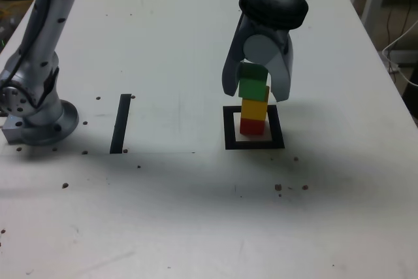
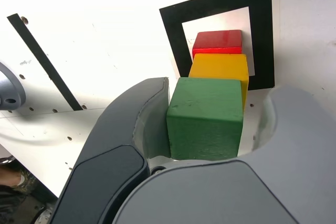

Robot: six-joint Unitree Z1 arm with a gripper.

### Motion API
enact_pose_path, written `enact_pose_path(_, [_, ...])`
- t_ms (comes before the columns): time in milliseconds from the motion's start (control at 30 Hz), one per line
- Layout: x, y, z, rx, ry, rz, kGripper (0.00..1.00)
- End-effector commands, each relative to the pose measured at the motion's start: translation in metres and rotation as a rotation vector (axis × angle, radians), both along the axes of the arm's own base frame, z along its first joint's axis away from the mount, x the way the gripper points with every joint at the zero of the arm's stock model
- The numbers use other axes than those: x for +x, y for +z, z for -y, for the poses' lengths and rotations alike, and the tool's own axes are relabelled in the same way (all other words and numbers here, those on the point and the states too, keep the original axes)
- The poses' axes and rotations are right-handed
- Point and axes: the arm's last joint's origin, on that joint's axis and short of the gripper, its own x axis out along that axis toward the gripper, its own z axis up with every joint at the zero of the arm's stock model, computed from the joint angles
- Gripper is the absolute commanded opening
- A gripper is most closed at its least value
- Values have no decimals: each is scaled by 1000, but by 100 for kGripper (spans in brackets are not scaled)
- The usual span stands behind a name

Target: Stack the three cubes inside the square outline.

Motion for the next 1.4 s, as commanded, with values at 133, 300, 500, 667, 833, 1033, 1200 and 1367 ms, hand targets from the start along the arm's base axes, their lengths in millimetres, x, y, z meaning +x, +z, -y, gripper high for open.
enact_pose_path(133, [-5, 8, 0, 2, -4, 2, 100])
enact_pose_path(300, [-14, 24, 0, 4, -2, 44, 100])
enact_pose_path(500, [-39, 43, -4, 27, 19, 67, 100])
enact_pose_path(667, [-60, 50, -7, 51, 39, 64, 100])
enact_pose_path(833, [-81, 51, -10, 60, 52, 46, 100])
enact_pose_path(1033, [-121, 46, -19, 63, 92, 27, 100])
enact_pose_path(1200, [-156, 37, -27, 62, 133, 40, 100])
enact_pose_path(1367, [-179, 22, -33, 62, 158, 26, 100])
